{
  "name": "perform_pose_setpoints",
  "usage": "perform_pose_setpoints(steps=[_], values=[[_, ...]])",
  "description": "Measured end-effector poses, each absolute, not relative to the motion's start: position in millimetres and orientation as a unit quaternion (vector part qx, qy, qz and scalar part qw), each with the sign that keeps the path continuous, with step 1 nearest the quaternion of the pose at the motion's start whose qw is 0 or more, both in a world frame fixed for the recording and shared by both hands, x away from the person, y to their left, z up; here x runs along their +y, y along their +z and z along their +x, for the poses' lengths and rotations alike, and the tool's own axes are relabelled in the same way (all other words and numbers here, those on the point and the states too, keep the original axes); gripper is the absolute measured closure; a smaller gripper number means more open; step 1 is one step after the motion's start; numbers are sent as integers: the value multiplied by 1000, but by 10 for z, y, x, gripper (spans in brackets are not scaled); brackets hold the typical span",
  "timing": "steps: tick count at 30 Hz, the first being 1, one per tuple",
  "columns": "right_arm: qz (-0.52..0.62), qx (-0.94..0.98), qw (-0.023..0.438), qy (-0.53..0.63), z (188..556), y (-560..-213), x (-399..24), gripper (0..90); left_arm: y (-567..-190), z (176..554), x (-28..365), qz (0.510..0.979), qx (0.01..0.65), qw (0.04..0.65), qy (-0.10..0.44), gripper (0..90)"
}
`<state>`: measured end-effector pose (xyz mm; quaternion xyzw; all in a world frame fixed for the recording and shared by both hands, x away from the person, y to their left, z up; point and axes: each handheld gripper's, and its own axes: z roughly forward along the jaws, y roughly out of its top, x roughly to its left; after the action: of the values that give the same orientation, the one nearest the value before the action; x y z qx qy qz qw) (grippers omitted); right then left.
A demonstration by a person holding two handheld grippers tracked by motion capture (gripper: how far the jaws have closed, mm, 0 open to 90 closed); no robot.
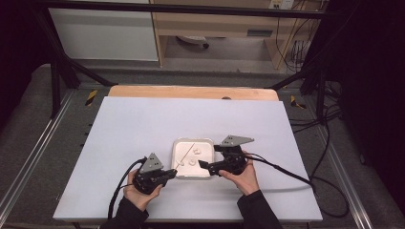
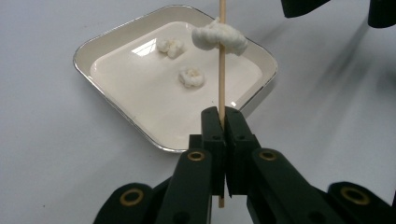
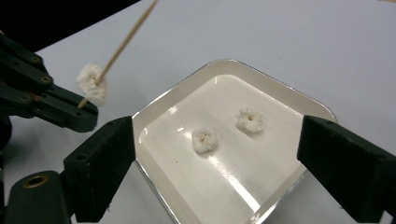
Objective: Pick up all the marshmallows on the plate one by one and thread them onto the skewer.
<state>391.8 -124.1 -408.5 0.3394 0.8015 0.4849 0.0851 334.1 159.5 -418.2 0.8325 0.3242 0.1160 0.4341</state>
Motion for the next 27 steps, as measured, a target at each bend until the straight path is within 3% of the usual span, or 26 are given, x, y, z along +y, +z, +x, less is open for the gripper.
perform_pose_setpoints(steps=[14, 27], values=[[352, 823, 105, 433, 4272, -4194, -1089, 100, -4197, 3381, 1661, 831, 331, 434, 109, 880], [347, 833, 108, 416, 4496, -4348, -888, 223, -4196, 3393, 1688, 827, 336, 438, 107, 880]])
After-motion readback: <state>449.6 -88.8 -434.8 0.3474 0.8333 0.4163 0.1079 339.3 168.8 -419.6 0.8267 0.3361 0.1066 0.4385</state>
